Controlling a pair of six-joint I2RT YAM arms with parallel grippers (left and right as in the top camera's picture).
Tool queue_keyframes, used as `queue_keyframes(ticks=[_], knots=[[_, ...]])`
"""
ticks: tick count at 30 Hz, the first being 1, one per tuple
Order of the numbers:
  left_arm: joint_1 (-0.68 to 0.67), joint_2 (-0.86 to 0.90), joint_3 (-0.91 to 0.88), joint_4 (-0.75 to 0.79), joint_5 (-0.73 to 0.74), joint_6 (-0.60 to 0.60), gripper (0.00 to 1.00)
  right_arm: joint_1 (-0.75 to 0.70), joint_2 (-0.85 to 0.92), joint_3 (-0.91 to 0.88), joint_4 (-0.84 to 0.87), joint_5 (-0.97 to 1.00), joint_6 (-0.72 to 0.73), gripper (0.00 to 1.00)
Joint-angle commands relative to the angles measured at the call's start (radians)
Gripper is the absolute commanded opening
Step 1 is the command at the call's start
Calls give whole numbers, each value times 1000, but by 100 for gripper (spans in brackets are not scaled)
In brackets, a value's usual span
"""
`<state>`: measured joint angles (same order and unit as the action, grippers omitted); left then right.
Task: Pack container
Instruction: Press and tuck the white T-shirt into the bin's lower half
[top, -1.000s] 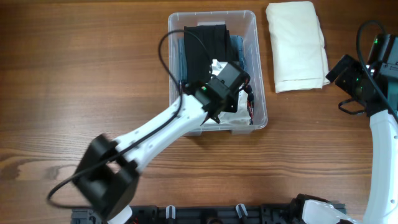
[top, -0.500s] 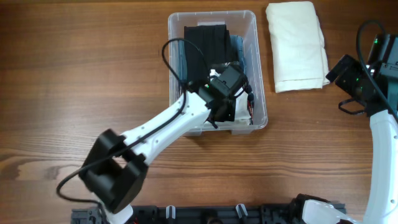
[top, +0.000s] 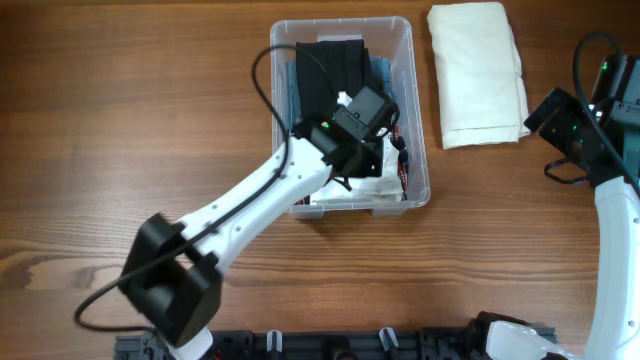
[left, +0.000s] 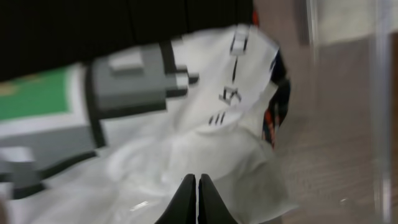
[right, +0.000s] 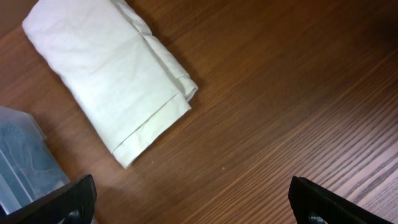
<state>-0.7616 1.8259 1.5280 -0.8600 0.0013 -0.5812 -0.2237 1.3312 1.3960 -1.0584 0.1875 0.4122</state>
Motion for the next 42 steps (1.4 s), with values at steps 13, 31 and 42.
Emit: queue_keyframes(ticks=[13,31,42], knots=[[113,136,2,3,-214,-7,4,-1,8,3,1,7,7,100],[-33,-34,68,125,-193,-10,4,-1,8,3,1,7,7,100],[-58,179,67,189,-193,-10,5,-1,8,3,1,7,7,100]])
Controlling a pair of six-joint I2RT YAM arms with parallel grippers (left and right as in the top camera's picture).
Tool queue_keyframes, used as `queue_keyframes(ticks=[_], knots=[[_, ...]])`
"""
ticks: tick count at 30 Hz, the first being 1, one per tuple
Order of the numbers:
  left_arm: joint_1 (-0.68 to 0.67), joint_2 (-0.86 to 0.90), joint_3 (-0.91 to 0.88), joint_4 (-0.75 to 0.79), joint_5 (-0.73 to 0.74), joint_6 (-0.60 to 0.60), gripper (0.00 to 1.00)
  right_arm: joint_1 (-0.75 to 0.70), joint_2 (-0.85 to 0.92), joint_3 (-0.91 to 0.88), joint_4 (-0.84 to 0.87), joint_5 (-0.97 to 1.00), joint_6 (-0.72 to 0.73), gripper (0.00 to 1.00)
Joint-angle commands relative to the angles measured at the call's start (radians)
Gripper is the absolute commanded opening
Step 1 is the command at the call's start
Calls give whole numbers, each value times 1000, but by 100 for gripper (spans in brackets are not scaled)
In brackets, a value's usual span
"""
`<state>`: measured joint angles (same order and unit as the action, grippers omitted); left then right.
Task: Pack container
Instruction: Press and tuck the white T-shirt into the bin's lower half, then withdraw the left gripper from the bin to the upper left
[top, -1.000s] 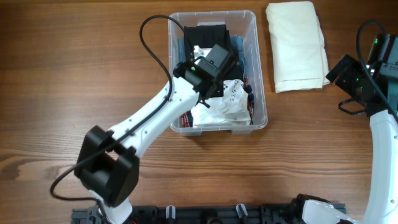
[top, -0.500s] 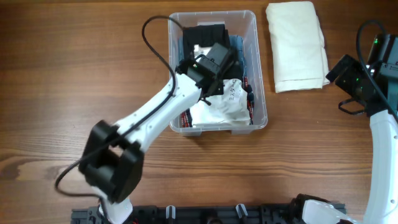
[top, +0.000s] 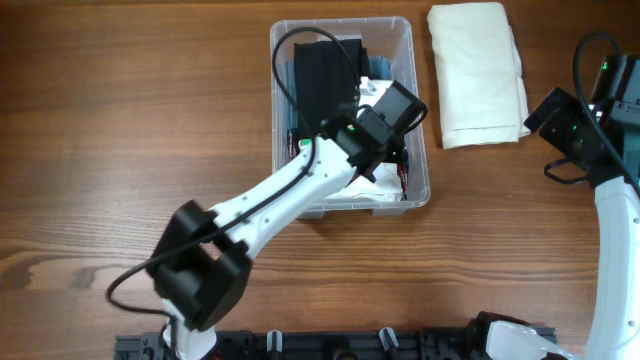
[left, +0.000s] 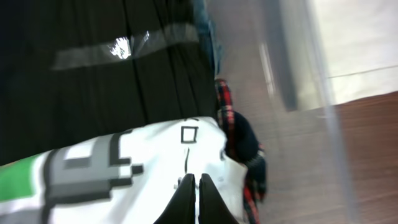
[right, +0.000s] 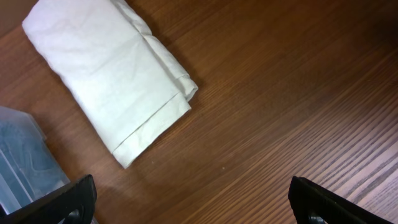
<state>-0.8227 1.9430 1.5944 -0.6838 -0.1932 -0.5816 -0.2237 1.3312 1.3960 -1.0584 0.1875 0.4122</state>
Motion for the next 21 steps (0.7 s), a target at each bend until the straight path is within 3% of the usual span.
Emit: queue_keyframes(ticks=[1,6,10,14,18,21], knots=[[2,80,1,18,2,-10,6,-1,8,3,1,7,7,100],[3,66,12,23,-14,-2,10,-1,8,3,1,7,6,100],[21,-95,39,19,-227,-2,17,-1,8,3,1,7,7,100],[115,-244,39,-53,-438,2,45,-1,8,3,1,7,7,100],[348,-348,39,-176,-471,2,100,-1,8,3,1,7,7,100],[488,-356,39,-239,-470,2,100,-1,8,3,1,7,7,100]])
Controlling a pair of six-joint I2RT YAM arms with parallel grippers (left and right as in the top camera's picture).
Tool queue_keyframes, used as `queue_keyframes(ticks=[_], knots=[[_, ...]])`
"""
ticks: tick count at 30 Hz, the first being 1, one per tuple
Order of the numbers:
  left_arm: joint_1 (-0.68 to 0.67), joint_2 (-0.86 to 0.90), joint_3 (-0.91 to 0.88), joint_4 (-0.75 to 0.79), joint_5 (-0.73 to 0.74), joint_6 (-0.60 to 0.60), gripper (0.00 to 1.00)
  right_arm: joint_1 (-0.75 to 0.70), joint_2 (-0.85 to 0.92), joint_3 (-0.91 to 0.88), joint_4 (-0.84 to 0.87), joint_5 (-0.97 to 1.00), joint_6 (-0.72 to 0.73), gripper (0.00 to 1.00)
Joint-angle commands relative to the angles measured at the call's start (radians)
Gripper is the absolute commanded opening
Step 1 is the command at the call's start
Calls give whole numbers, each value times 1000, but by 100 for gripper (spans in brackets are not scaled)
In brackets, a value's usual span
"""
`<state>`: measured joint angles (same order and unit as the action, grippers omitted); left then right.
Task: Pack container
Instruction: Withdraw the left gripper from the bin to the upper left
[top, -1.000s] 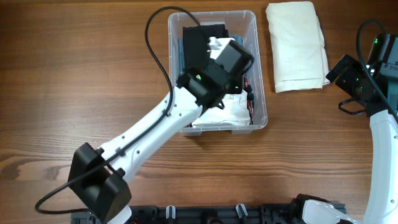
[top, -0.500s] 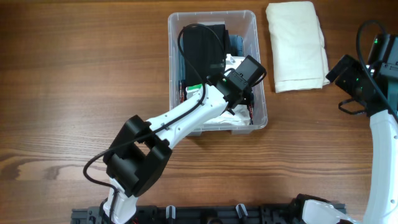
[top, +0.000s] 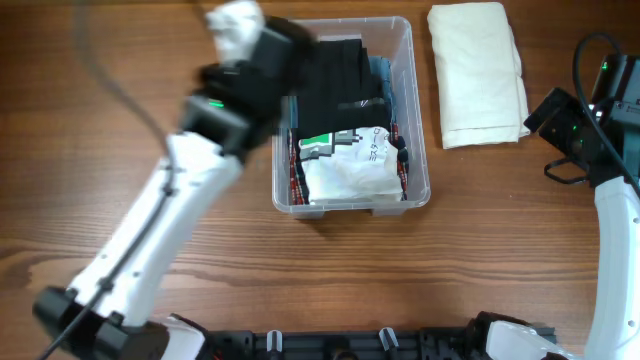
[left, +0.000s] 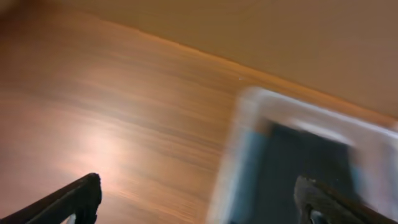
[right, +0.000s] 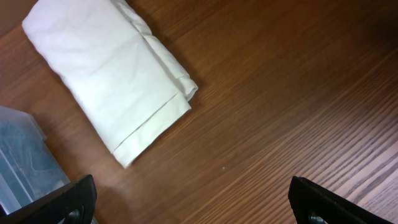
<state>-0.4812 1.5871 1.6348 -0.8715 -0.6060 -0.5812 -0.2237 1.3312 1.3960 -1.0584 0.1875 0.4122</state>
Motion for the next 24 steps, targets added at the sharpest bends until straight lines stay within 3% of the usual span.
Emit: queue_keyframes(ticks=[1,6,11,24], knots=[[199,4,-1,-63,-58,1,100,-1,8,3,1,7,6,100],[389,5,-1,-65,-58,1,100,-1,8,3,1,7,7,100],[463,5,-1,-65,-58,1,100,-1,8,3,1,7,7,100],[477,5,-1,-65,-58,1,100,-1,8,3,18,8,0,100]])
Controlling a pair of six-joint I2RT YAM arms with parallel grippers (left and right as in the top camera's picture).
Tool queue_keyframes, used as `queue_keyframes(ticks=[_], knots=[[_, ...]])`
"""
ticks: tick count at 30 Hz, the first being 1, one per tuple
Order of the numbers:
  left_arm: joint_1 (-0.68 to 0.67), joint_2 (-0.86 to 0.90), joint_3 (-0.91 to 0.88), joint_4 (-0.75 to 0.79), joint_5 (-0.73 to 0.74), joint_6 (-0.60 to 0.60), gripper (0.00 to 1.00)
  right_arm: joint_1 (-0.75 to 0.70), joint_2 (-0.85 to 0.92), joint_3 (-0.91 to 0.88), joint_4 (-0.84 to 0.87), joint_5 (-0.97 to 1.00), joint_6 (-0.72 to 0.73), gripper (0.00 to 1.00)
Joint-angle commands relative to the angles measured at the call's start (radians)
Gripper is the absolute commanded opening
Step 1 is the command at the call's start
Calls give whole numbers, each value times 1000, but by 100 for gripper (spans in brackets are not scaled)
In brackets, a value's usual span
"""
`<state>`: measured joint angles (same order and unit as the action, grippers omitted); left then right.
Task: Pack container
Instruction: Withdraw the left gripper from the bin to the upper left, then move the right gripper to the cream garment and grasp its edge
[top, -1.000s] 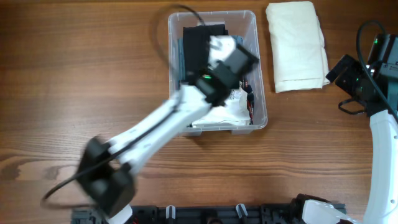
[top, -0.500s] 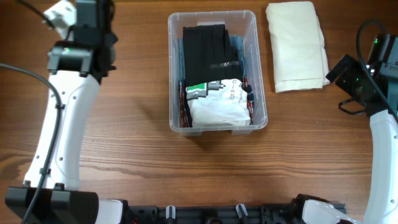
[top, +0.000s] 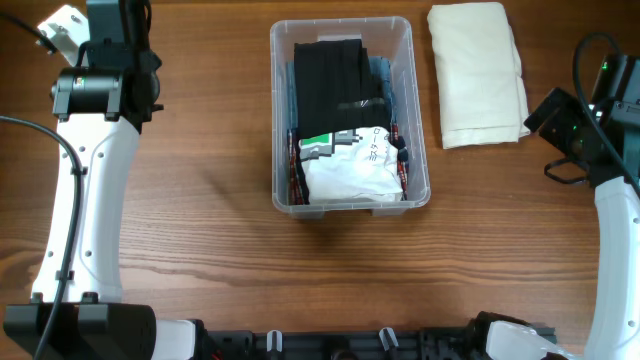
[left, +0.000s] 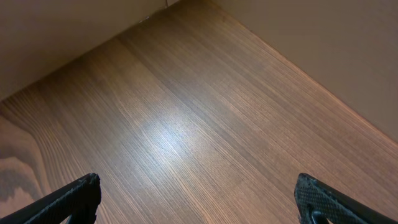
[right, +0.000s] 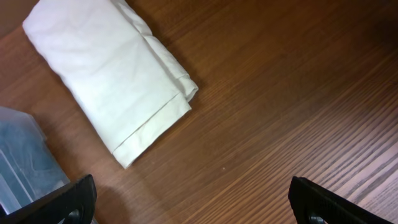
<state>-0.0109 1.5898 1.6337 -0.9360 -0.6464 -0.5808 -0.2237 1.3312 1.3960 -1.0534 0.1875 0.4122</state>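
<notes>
The clear plastic container (top: 272, 120) stands at the table's back middle. In it lie a black folded garment (top: 330, 80) and a white garment with a pixel print (top: 350, 160), with plaid fabric along the edges. A folded white cloth (top: 478, 72) lies on the wood just right of it, also plain in the right wrist view (right: 109, 74). My left gripper (left: 199, 202) is open over bare wood at the far back left, well away from the container. At the right edge my right gripper (right: 193, 199) is open, near the cloth, holding nothing.
A corner of the container (right: 25, 162) shows at the lower left of the right wrist view. A pale wall (left: 311, 50) borders the table beyond the left gripper. The left arm (top: 85, 180) runs down the table's left side.
My left arm has moved from over the container's left rim to the far back left corner. Its wrist view now holds only bare wood. The gripper is open, as before. The right arm is unchanged.
My left gripper was shut, low in the container with its tips at the white printed garment. Then it was still shut, further right inside the container. Then it was open over the left rim, and now it is at the far left. The right arm never moved.
</notes>
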Motion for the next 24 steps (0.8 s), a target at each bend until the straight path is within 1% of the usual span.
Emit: queue_keyframes(ticks=[1,4,5,7,10,12,14,16,20,24], knots=[[6,3,0,0,-17,1,100,-1,8,3,21,8,-28,100],[6,3,0,0,-17,1,100,-1,8,3,23,0,-109,100],[6,3,0,0,-17,1,100,-1,8,3,24,-51,-230,100],[6,3,0,0,-17,1,100,-1,8,3,79,-117,-340,100],[6,3,0,0,-17,1,100,-5,22,3,181,-195,-374,100],[6,3,0,0,-17,1,100,-23,70,3,228,-262,-419,100],[6,3,0,0,-17,1,100,-50,135,7,261,-300,-455,100],[6,3,0,0,-17,1,100,-93,251,37,278,-385,-489,100],[6,3,0,0,-17,1,100,-151,480,169,260,-490,-517,100],[6,3,0,0,-17,1,100,-169,620,258,308,-496,-547,100]])
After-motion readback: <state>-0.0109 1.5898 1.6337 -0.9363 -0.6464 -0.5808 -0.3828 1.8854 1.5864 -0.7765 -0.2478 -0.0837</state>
